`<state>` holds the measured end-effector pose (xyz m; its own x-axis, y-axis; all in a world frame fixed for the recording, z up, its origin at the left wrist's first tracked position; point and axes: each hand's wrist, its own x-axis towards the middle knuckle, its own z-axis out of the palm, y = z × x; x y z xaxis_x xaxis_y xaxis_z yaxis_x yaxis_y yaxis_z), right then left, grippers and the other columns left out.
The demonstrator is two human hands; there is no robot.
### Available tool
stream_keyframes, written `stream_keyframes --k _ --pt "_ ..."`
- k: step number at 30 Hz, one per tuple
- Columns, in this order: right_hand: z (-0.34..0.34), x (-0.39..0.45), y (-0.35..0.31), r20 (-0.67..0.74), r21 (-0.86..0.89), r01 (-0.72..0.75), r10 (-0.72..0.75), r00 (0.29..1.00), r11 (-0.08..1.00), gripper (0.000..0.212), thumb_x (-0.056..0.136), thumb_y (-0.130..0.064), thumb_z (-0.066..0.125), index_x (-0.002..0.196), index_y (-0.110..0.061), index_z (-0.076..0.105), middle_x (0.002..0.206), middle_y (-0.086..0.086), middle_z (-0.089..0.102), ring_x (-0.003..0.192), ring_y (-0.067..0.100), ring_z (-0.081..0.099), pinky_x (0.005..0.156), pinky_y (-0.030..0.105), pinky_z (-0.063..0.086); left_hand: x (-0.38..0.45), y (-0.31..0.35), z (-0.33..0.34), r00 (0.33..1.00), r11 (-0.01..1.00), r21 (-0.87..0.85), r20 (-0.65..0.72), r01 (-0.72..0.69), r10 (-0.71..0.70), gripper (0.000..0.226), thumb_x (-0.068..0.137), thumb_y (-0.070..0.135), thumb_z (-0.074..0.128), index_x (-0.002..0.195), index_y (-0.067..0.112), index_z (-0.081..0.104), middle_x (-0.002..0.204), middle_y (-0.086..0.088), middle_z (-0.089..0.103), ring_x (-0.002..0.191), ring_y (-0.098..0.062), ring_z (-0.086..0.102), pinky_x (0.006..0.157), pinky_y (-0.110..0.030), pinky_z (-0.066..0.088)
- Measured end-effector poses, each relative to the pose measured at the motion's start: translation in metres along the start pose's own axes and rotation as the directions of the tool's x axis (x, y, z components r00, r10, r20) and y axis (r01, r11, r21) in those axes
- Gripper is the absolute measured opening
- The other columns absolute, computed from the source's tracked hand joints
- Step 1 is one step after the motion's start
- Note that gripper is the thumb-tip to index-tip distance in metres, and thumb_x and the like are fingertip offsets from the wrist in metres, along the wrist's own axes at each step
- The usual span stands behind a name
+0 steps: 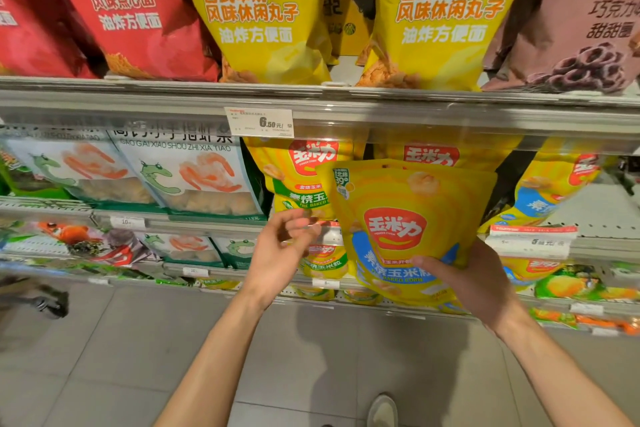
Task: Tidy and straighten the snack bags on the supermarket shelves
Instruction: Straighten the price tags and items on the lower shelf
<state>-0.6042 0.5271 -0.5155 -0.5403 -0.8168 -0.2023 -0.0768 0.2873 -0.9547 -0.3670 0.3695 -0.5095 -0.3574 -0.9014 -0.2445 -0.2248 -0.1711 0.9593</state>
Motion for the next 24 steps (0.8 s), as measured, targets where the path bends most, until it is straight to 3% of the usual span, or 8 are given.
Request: stream_keyframes --k 4,7,9,11,16,24 --pt "0.003 -0.01 -0.008 0.045 0.01 0.019 -0.019 0.999 1.0 0.047 0.077 -0.011 0.087 0.115 -0.031 0.068 0.098 -0.01 0.08 0.079 0.017 0.078 0.052 0.037 0.061 -0.022 -0.001 0.024 0.989 0.998 0.065 0.149 -0.001 -0.009 0.076 0.067 0.042 0.093 0.131 0.03 0.054 0.11 0.012 0.071 0.11 -0.002 0.065 0.096 -0.026 0.051" --pt "0.001 -0.018 -0.01 0.052 0.012 0.035 -0.036 0.998 0.999 0.046 0.078 -0.009 0.087 0.116 -0.028 0.069 0.102 -0.006 0.08 0.083 0.015 0.077 0.056 0.036 0.062 -0.035 0.011 0.042 0.984 0.999 0.025 0.178 -0.032 0.027 0.056 0.075 0.019 0.088 0.122 0.022 0.06 0.1 0.02 0.076 0.097 0.007 0.068 0.081 -0.016 0.055" --pt "-0.003 -0.025 -0.012 0.053 -0.006 0.067 -0.067 0.996 0.998 0.048 0.077 -0.009 0.087 0.117 -0.027 0.068 0.1 -0.014 0.079 0.087 0.005 0.075 0.06 0.024 0.06 -0.042 0.017 0.053 0.976 0.999 -0.007 0.214 -0.046 0.047 0.043 0.079 0.008 0.084 0.115 0.021 0.064 0.09 0.025 0.076 0.086 0.009 0.07 0.069 -0.009 0.053" --pt "-0.009 -0.029 -0.013 0.063 -0.031 0.088 -0.085 0.994 0.996 0.049 0.076 -0.011 0.088 0.115 -0.032 0.067 0.099 -0.019 0.078 0.089 0.003 0.075 0.061 0.024 0.061 -0.047 0.019 0.064 0.972 0.998 -0.012 0.227 -0.064 0.065 0.034 0.079 0.005 0.083 0.106 0.02 0.068 0.082 0.026 0.075 0.078 0.009 0.07 0.065 -0.007 0.051" --pt "-0.036 -0.031 -0.005 0.071 -0.038 0.097 -0.095 0.993 0.995 0.051 0.077 -0.016 0.089 0.121 -0.027 0.067 0.109 -0.008 0.078 0.095 0.013 0.076 0.068 0.035 0.065 -0.055 0.021 0.092 0.977 0.997 -0.032 0.202 -0.069 0.074 0.028 0.08 0.006 0.083 0.103 0.018 0.072 0.081 0.023 0.076 0.075 0.006 0.071 0.064 -0.008 0.051" --pt "-0.12 -0.025 0.013 0.054 -0.041 0.055 -0.052 0.997 0.998 0.053 0.077 -0.021 0.09 0.123 -0.028 0.065 0.108 -0.01 0.078 0.095 0.013 0.076 0.076 0.042 0.064 -0.065 0.036 0.175 0.98 0.998 -0.017 0.186 -0.064 0.066 0.03 0.075 0.012 0.088 0.1 0.021 0.074 0.086 0.019 0.078 0.081 0.003 0.073 0.067 -0.01 0.053"
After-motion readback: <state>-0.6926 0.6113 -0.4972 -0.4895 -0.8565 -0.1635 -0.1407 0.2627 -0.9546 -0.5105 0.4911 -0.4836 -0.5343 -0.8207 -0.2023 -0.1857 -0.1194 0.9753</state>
